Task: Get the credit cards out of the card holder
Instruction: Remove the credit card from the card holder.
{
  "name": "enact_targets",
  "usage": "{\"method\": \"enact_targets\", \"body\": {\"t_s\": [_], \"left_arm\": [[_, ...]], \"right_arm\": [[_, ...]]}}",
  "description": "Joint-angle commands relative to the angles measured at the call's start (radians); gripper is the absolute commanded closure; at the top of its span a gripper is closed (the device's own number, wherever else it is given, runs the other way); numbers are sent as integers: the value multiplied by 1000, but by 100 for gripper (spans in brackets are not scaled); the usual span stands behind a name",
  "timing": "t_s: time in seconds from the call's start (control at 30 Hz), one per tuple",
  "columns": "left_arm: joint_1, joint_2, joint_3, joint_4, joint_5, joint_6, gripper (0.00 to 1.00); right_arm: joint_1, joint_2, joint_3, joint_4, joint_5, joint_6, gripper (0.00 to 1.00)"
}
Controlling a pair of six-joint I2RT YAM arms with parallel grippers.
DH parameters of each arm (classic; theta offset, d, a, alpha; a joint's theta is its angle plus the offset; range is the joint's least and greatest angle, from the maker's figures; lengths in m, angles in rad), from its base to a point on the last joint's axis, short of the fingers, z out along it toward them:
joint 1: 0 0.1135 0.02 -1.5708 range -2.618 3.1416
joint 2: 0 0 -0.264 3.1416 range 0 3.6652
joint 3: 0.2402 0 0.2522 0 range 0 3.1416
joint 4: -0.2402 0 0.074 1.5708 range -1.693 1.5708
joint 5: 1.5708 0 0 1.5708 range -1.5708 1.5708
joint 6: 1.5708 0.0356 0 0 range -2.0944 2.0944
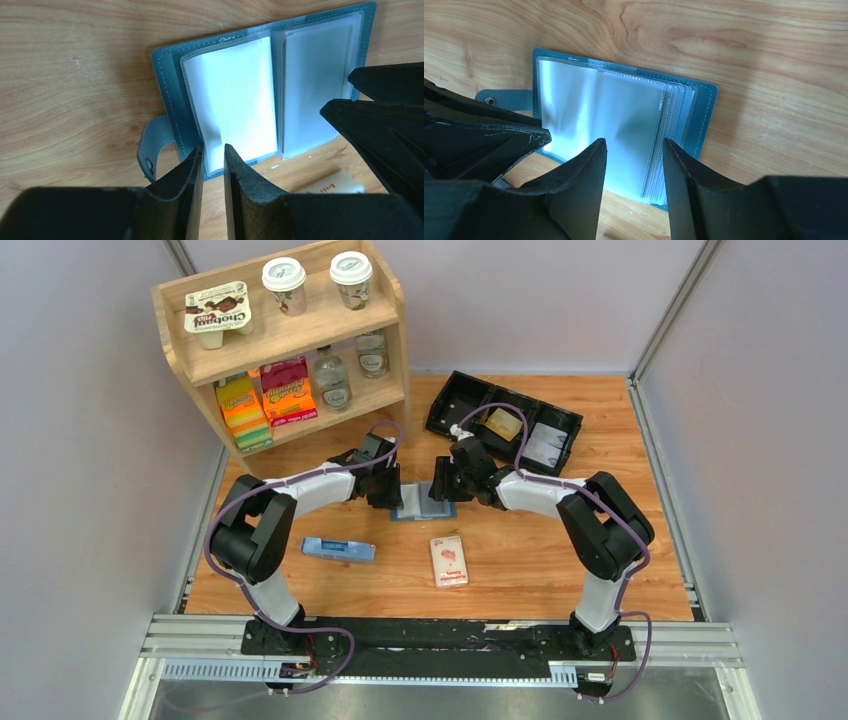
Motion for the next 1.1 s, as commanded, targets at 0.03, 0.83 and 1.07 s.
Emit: {"method": "enact_targets", "body": {"t_s": [0.03,0.83,1.07], "left_arm": [[5,7,-4,13,36,-22,72],[3,4,-16,26,47,-33,72],[5,7,-15,26,48,-34,72]], "right_arm": [[13,-25,44,25,-42,-19,51],[20,-60,49,25,100,-50,40],[20,-10,104,33,82,-87,40]]}}
